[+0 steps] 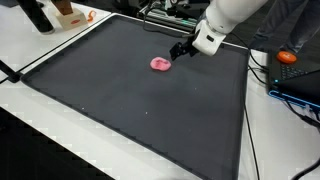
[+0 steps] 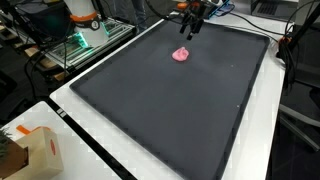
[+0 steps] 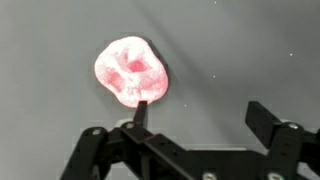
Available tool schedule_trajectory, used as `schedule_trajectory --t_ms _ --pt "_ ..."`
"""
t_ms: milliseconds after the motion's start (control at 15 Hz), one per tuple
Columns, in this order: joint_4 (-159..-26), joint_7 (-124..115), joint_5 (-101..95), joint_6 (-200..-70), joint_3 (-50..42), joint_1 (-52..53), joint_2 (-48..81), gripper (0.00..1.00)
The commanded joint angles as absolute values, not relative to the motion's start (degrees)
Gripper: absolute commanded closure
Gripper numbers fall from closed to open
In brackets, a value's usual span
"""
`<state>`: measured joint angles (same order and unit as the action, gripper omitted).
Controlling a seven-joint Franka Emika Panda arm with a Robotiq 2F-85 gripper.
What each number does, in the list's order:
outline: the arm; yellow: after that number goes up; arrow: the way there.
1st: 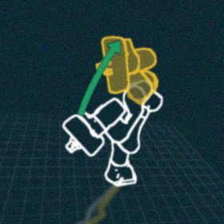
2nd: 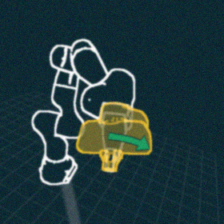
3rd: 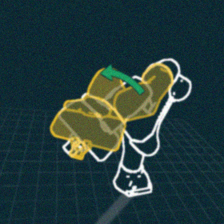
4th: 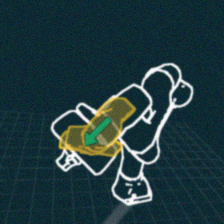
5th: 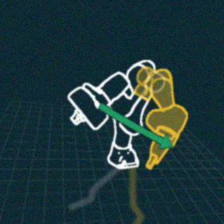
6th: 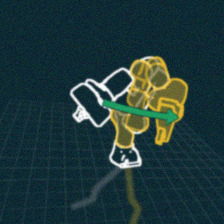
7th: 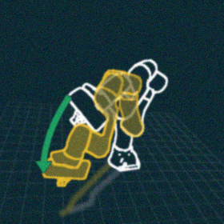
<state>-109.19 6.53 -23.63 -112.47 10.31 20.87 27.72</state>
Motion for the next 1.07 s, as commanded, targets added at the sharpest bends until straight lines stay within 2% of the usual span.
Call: schedule_trajectory --t_ms 0,1000 --pt "-108.0 10.9 -25.9 -110.8 11.2 20.7 29.2 0.0" --pt "-107.7 16.2 -26.3 -112.1 11.6 20.3 30.5 0.0"
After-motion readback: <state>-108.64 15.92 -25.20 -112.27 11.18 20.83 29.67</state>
